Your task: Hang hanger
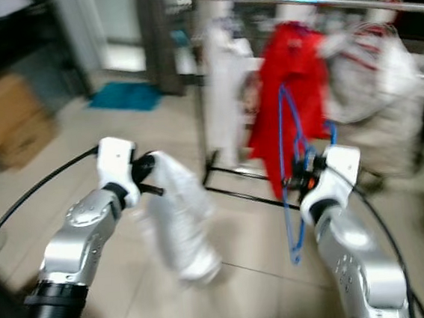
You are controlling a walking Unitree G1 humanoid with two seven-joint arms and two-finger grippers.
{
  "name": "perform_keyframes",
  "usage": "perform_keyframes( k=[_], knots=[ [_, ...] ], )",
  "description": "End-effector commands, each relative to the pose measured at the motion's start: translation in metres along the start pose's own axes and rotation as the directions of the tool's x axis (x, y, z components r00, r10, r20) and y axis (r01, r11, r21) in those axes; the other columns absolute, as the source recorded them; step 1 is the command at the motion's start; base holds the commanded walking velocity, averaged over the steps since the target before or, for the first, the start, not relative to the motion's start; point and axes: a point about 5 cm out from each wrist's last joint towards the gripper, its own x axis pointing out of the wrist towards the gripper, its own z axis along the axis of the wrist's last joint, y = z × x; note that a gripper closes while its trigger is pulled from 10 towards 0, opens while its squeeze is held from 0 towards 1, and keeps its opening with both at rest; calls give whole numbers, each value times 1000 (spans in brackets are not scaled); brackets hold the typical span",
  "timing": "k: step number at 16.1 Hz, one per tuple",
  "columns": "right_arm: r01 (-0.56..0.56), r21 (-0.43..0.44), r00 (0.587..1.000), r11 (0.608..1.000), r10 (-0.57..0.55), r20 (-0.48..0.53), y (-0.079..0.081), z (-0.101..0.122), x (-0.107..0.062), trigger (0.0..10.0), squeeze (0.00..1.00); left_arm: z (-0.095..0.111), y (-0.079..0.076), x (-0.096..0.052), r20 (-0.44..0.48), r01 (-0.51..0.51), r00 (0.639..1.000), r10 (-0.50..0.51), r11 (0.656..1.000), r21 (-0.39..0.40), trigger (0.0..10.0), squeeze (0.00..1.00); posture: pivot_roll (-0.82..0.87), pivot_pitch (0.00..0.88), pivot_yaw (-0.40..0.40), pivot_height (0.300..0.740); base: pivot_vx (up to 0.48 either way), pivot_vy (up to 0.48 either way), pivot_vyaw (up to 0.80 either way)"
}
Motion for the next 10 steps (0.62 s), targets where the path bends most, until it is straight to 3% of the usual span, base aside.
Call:
perform_keyframes(
  k=[1, 2, 3, 4, 6, 8, 10],
  knots=[
    [-9, 22, 1000, 1000, 9, 22, 1, 6, -2, 10000, 0, 6, 0, -1, 2, -24, 1000, 24, 998, -55, 10000, 0, -31, 0, 24, 740, 0, 0, -800],
    [-18, 24, 999, 1000, 18, 27, 4, 5, -3, 10000, 0, 9, -3, 0, 8, 2, 1000, -1, 990, -138, 10000, 0, -32, 0, 25, 740, 0, 0, -800],
    [-32, 58, 998, 998, 29, 50, 8, 6, -4, 10000, 0, 17, -10, -1, 82, 71, 995, -59, 987, -148, 10000, 0, -31, 0, 26, 740, 0, 0, -800],
    [-30, 63, 998, 998, 27, 60, 9, 7, -3, 10000, 0, 18, -13, -1, 100, 107, 990, -97, 988, -108, 10000, 0, -32, 0, 27, 740, 0, 0, -800],
    [-17, 89, 999, 996, 13, 45, 10, 6, -4, 10000, 0, 13, -13, -2, 45, 58, 997, -56, 997, -48, 10000, 0, -32, 0, 27, 740, 0, 0, -800],
    [41, 41, 999, 998, -42, 30, 4, 5, -4, 10000, 0, 12, -16, -4, -9, 16, 1000, -15, 995, 99, 10000, 0, -32, 0, 24, 740, 0, 0, -800],
    [52, 33, 998, 998, -53, 41, 4, 7, -5, 10000, 0, 18, -25, -7, 77, 108, 990, -119, 985, 136, 10000, 0, -36, 0, 21, 740, 0, 0, -800]
  ],
)
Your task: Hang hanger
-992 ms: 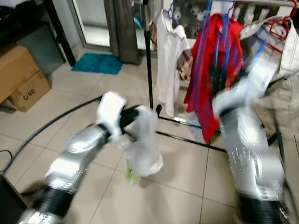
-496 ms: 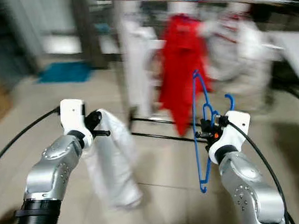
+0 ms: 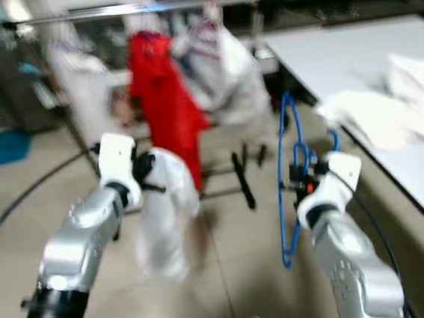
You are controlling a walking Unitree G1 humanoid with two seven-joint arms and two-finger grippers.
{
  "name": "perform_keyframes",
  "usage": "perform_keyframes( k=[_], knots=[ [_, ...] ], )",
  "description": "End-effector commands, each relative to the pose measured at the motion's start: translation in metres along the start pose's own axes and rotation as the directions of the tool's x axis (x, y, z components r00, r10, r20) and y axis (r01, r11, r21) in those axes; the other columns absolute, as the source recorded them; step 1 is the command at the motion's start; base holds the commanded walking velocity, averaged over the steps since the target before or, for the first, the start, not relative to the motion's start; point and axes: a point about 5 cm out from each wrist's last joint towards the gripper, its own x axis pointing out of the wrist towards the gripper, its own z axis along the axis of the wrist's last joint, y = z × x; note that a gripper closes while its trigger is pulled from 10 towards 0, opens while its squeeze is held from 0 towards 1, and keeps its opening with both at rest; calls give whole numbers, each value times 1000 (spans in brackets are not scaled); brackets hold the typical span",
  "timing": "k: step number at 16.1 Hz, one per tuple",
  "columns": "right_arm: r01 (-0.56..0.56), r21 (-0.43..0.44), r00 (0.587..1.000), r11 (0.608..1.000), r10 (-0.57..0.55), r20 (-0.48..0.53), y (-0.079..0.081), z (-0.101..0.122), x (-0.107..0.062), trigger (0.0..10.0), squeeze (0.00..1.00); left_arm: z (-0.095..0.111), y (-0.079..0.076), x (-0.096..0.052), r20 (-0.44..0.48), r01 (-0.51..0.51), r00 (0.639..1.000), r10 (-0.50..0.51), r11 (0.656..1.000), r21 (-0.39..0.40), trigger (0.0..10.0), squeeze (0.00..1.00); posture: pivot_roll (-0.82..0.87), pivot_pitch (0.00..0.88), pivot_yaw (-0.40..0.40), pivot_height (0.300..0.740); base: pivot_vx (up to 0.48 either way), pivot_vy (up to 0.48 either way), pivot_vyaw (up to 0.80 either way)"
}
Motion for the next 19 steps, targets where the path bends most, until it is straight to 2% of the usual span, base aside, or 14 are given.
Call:
perform_keyframes(
  k=[1, 2, 4, 7, 9, 13, 19],
  knots=[
    [-4, 0, 1000, 1000, 4, 15, 4, 4, -1, 10000, 0, 7, 2, -3, 39, 6, 999, -8, 999, 49, 10000, 0, -37, 0, 21, 740, 0, 0, -800],
    [31, -45, 999, 999, -30, 9, 1, 3, -2, 10000, 0, 8, 0, -4, 36, -13, 999, 12, 1000, 23, 10000, 0, -36, 1, 20, 740, 0, 0, -800],
    [44, -58, 999, 997, -44, 17, -1, 3, -3, 10000, 0, 9, 3, -4, 38, -39, 999, 39, 999, 2, 10000, 0, -36, 6, 20, 740, 0, 0, -800],
    [32, -25, 999, 999, -32, 27, 2, 3, -4, 10000, 0, 8, 4, -5, 43, -53, 998, 53, 999, -4, 10000, 0, -37, 9, 19, 740, 0, 0, -800],
    [42, -36, 999, 998, -41, 34, 2, 5, -6, 10000, 0, 9, 2, -6, 47, -49, 998, 50, 999, -4, 10000, 0, -40, 7, 20, 740, 0, 0, -800],
    [24, -4, 1000, 1000, -24, 9, 3, 3, -6, 10000, 0, 10, 1, -5, 55, -40, 998, 40, 999, 14, 10000, 0, -45, 0, 27, 740, 0, 0, -800],
    [10, -25, 1000, 1000, -11, -21, 5, -1, -7, 10000, 0, 11, -2, -4, 75, -25, 997, 24, 999, 22, 10000, 0, -51, 0, 29, 740, 0, 0, -701]
  ],
)
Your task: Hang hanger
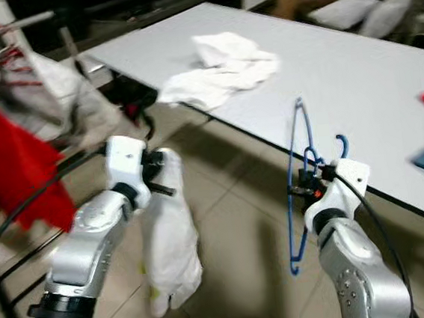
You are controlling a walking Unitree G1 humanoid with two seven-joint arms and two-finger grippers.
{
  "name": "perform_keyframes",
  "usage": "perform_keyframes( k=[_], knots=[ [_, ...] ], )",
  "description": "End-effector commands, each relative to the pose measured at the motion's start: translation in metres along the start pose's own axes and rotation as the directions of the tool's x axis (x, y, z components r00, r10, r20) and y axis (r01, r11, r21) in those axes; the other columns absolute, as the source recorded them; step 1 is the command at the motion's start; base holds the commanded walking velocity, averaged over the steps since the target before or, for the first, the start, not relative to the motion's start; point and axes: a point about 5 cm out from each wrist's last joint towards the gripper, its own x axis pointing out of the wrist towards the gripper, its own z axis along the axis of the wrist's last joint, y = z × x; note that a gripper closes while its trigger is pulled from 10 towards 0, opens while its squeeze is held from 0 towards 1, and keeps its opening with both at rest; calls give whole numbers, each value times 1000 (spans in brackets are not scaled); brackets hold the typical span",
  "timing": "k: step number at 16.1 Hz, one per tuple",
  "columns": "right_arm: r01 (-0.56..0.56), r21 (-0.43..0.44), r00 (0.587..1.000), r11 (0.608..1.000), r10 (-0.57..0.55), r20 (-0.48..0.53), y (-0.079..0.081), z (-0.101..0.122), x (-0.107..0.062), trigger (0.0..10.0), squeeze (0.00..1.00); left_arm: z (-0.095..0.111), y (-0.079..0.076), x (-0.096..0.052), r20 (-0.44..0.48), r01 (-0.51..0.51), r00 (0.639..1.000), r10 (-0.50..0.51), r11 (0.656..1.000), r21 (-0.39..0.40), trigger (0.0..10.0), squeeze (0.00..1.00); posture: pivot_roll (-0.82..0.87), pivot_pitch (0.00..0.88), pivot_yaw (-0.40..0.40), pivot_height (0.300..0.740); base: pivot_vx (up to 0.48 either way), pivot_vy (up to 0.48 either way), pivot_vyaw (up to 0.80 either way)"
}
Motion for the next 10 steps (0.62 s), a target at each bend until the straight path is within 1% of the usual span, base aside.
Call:
perform_keyframes(
  k=[1, 2, 3, 4, 5, 6, 7, 8, 9, 10],
  knots=[
    [-12, -26, 1000, 1000, 11, -15, 5, -1, 0, 10000, 0, 4, 6, -1, 27, -14, 1000, 14, 1000, 0, 10000, 0, -51, 0, 29, 740, 0, 0, -650],
    [52, -67, 998, 996, -53, -15, 0, -2, 2, 10000, 0, 4, 6, -2, 22, -12, 1000, 12, 1000, 27, 10000, 0, -50, 0, 29, 740, 0, 0, -719],
    [61, -101, 998, 993, -61, -1, -1, 1, 3, 10000, 0, 3, 7, -1, 10, -27, 1000, 26, 1000, 11, 10000, 0, -54, 0, 31, 740, 0, 0, -775],
    [67, -98, 998, 993, -66, 15, -1, 2, 3, 10000, 0, 4, 8, -1, 17, -29, 999, 29, 1000, 10, 10000, 0, -56, 0, 31, 740, 0, 0, -769],
    [60, -82, 998, 995, -59, 19, -2, 3, 3, 10000, 0, 4, 9, -1, 18, -27, 999, 27, 999, 26, 10000, 0, -55, 0, 31, 740, 0, 311, -750],
    [61, -74, 996, 995, -56, 62, -2, 6, 4, 10000, 0, 5, 10, 0, 25, -27, 999, 26, 999, 32, 10000, 0, -55, 0, 30, 740, 0, 435, -756],
    [86, -103, 991, 991, -75, 107, -3, 9, 4, 10000, 0, 6, 11, -1, 31, -27, 999, 26, 999, 34, 10000, 0, -55, 0, 30, 740, 0, 446, -769],
    [78, -115, 992, 990, -65, 107, -3, 8, 3, 10000, 0, 7, 12, -1, 33, -31, 999, 30, 999, 36, 10000, 0, -53, 0, 31, 740, 0, 458, -800],
    [30, -123, 996, 992, -20, 85, 0, 5, 1, 10000, 0, 7, 15, 0, 34, -39, 999, 38, 999, 38, 10000, 0, -53, 0, 31, 740, 0, 469, -800],
    [23, -118, 996, 993, -13, 87, 2, 6, 0, 10000, 0, 8, 16, 0, 33, -47, 998, 46, 998, 40, 10000, 0, -51, 0, 32, 740, 0, 472, -800]
  ],
)
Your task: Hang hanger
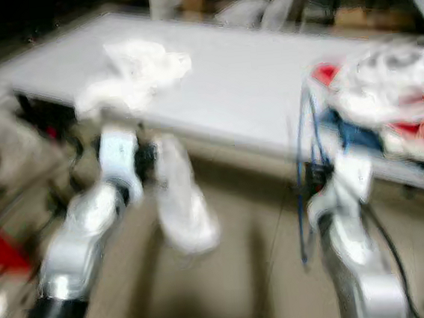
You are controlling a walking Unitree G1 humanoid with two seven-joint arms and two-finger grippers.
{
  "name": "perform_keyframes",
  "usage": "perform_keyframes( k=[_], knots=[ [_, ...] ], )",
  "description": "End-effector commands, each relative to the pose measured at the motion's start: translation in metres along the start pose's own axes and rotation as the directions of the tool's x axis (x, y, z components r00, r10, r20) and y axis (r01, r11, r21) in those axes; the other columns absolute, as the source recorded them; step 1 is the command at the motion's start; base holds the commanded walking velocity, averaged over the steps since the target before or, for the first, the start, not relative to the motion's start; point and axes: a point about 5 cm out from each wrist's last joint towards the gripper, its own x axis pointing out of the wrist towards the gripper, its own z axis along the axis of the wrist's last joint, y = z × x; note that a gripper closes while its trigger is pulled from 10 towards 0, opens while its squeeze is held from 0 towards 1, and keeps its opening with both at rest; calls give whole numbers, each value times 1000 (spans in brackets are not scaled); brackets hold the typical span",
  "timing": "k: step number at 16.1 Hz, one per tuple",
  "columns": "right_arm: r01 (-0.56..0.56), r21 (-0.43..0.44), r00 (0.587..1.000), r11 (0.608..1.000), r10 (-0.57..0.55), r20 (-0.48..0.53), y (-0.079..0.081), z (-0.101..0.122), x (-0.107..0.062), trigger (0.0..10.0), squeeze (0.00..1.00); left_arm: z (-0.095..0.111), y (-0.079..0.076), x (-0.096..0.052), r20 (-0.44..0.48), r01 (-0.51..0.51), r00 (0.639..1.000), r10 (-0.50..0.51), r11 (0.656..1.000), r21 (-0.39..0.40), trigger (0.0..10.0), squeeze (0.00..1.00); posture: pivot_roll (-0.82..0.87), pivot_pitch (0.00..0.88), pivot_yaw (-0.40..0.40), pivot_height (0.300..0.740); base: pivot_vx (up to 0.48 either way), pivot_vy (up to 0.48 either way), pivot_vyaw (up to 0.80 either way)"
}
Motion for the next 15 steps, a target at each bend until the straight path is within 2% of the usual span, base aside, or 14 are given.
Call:
perform_keyframes(
  k=[1, 2, 3, 4, 6, 11, 15],
  knots=[
    [-26, 5, 999, 1000, 26, 26, 6, 6, 0, 10000, 0, 10, 6, 0, 35, -17, 999, 16, 1000, 22, 10000, 0, -51, 0, 32, 740, 0, 469, -800],
    [-6, 4, 999, 1000, 6, 37, 6, 7, 1, 10000, 0, 10, 6, 0, 35, -19, 999, 18, 1000, 23, 10000, 0, -54, 0, 37, 740, 0, 469, -800],
    [59, 6, 997, 998, -59, 58, 4, 9, 3, 10000, 0, 10, 7, 1, 36, -20, 999, 19, 1000, 23, 10000, 0, -54, 0, 37, 740, 0, 469, -800],
    [42, 27, 998, 999, -43, 47, 5, 8, 4, 10000, 0, 11, 7, 1, 38, -20, 999, 19, 1000, 24, 10000, 0, -54, 0, 38, 740, 0, 472, -800],
    [63, -12, 994, 998, -62, 86, 3, 9, 4, 10000, 0, 12, 7, 2, 43, -21, 999, 20, 999, 26, 10000, 0, -54, 0, 37, 740, 0, 471, -800],
    [-36, 2, 997, 999, 36, 66, 9, 6, 1, 10000, 0, 12, 10, 1, 42, -26, 999, 25, 999, 31, 10000, 0, -49, 0, 36, 740, 0, 471, -800],
    [-110, -36, 992, 993, 112, 56, 16, 4, 0, 10000, 0, 11, 12, 0, 36, -34, 999, 33, 999, 24, 10000, 0, -48, 0, 37, 740, 0, 442, -800]
  ],
)
